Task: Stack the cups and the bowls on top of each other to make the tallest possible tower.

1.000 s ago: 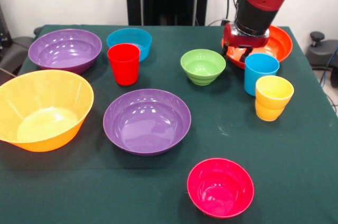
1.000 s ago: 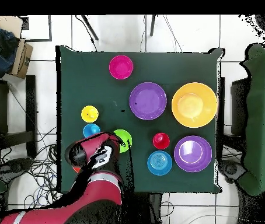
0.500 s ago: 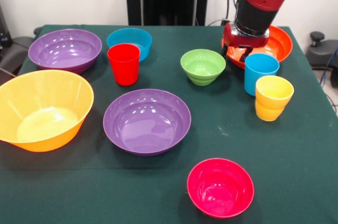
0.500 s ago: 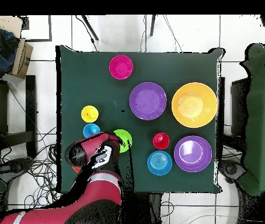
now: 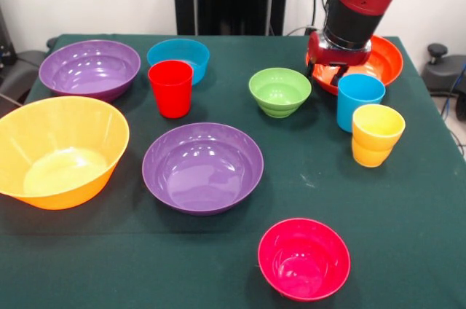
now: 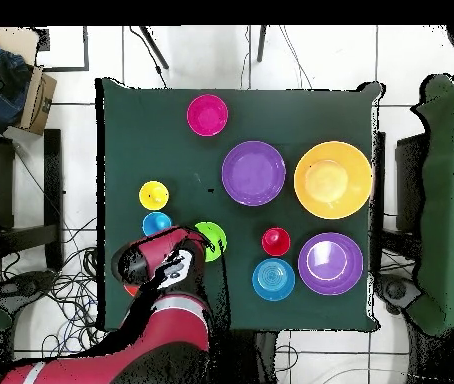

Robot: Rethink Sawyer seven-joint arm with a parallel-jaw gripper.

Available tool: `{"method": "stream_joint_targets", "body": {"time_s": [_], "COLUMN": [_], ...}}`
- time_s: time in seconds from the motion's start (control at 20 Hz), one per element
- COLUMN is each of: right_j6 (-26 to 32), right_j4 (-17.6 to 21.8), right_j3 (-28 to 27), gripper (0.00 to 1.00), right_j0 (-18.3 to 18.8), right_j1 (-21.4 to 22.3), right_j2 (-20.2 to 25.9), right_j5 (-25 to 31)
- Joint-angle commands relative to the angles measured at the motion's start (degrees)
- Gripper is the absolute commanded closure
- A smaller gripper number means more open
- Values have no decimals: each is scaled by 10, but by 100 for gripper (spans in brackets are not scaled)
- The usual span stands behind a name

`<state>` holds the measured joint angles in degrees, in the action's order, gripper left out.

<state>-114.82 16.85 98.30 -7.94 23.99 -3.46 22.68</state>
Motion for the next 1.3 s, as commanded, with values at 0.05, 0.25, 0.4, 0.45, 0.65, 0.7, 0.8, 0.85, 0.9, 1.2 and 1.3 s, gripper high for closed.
{"method": "stream_joint_targets", "body": {"time_s": [0.05, 0.25, 0.4, 0.45, 0.65, 0.7, 0.8, 0.85, 0.9, 1.2, 1.3], "right_j6": [-19, -15, -11, -10, -6, -5, -5, -4, -3, 0, -5], "right_j4": [12, 13, 14, 15, 16, 18, 18, 19, 20, 23, 23], "right_j3": [-7, -3, -1, -1, 3, 3, 2, 1, 1, -1, -3], "gripper": [0, 0, 0, 0, 0, 0, 0, 0, 0, 100, 100], "right_j0": [26, 32, 39, 40, 45, 47, 48, 48, 50, 55, 47], "right_j1": [1, 4, 5, 5, 13, 13, 14, 13, 14, 17, 15], "right_j2": [59, 66, 71, 72, 74, 75, 75, 75, 75, 69, 65], "right_j5": [-38, -37, -36, -35, -29, -29, -28, -27, -26, -14, -14]}}
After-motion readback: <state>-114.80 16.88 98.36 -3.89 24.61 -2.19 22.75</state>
